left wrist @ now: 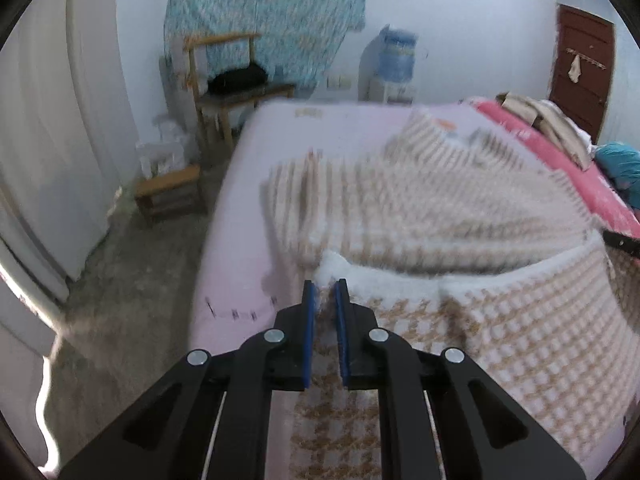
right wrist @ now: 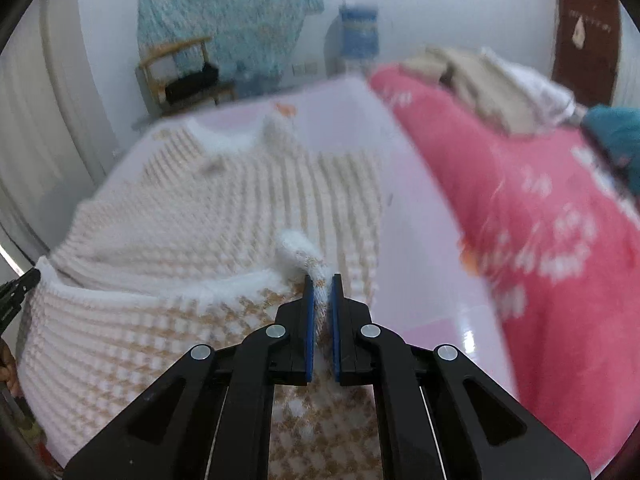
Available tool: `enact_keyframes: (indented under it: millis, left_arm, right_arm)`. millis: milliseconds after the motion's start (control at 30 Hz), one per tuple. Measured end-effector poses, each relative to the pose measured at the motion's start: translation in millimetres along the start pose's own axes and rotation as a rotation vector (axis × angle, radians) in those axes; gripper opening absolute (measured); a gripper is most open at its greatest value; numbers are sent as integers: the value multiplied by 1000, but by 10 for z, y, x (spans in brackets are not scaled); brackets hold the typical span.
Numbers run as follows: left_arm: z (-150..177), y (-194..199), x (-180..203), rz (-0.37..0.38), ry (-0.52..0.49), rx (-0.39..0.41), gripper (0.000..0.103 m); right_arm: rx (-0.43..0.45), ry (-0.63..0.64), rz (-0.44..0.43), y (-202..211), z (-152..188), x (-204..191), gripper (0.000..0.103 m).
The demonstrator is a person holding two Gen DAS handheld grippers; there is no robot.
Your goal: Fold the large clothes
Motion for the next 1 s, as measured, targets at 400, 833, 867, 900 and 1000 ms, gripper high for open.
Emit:
enact_keyframes:
  millis: [400, 833, 867, 900, 1000]
  left_arm:
    - [85, -49, 13, -23, 6, 6, 14]
    - [65, 702, -63, 28, 60, 164, 23]
    - [77, 827, 1, 72, 54, 187, 23]
    - [115, 978, 141, 164, 37, 201, 23]
    - [258, 1197, 538, 344, -39, 191, 23]
  right_arm:
    - [115, -15, -195, 971, 272, -249, 44]
    - [-164, 32, -226, 488, 790, -787, 31]
    - [-151, 36, -228, 538, 750, -765, 30]
    - [-122, 49, -242, 672, 719, -765, 29]
    - [-45, 130, -302, 1099, 744, -837, 29]
Point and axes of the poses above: each gripper's, at about its wrist camera, not at the fingertips, and y roughly against the way its jaws point, x to its right, z to its underside, the point moved 4 cm from there along -y, roughly the way its jaws point, and after that the axes turned 10 degrees about -y, right-handed, at the moved point
